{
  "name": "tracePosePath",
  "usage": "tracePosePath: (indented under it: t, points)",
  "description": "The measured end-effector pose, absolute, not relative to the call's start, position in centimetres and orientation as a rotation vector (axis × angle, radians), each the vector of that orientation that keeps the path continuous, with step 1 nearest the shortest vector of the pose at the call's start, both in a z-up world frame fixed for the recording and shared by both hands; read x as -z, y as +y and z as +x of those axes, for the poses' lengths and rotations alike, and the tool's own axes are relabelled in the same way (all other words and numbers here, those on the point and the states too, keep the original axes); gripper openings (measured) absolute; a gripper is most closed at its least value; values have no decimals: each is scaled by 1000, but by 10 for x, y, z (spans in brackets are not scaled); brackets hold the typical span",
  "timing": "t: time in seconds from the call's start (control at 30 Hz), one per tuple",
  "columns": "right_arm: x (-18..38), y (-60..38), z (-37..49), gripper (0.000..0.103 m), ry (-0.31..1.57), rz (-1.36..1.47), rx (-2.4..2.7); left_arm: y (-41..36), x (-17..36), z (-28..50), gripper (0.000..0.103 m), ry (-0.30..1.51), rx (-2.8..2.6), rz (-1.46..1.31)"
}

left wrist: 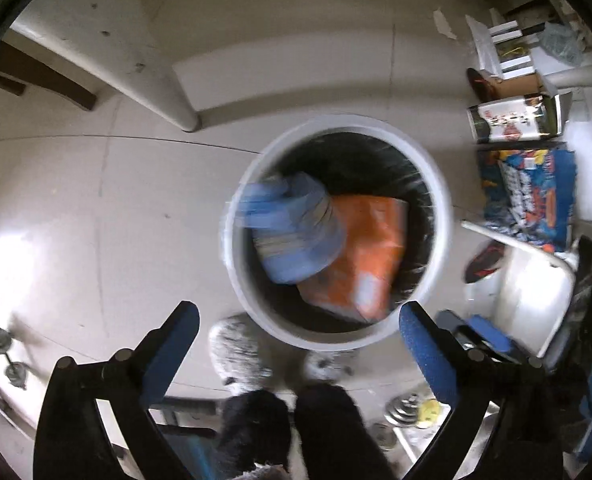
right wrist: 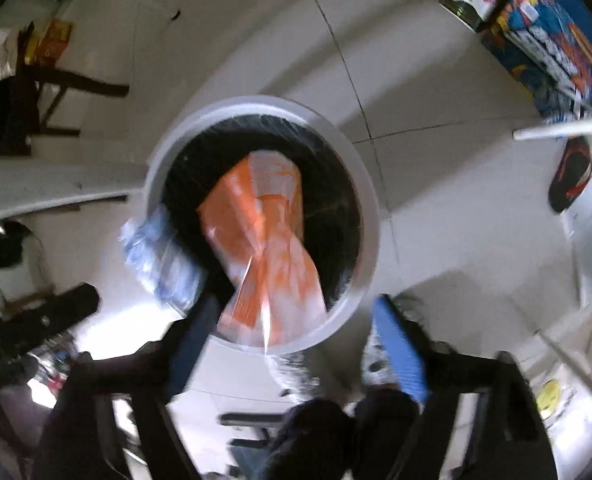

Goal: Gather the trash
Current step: 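Open the right tool over the bin while the left tool releases the blue bag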

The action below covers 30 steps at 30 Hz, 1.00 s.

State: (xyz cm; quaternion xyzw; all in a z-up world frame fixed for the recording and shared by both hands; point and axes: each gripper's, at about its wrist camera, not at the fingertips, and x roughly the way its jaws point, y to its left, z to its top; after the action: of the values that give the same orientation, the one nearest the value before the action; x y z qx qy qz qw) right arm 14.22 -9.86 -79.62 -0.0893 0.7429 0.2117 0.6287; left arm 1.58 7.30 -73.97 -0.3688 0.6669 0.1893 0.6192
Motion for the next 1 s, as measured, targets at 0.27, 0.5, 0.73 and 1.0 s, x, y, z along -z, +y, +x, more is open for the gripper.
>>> tracePosePath:
  t: [0.27, 0.5, 0.73, 1.0]
  points:
    - [769, -88, 124, 101, 1597, -434, -463, 69, 701, -8, 102, 1570, -539, -657]
    - [715, -98, 123, 101, 1552, -471, -445, 66, 661, -17, 102, 1562, -540, -604]
    - [633, -105, 109, 101, 1501, -469, -434, 51, 603, -25, 102, 1536, -524, -586]
    - [525, -121, 85, 101, 1465, -432, -447, 37, 506, -41, 102, 1487, -498, -537]
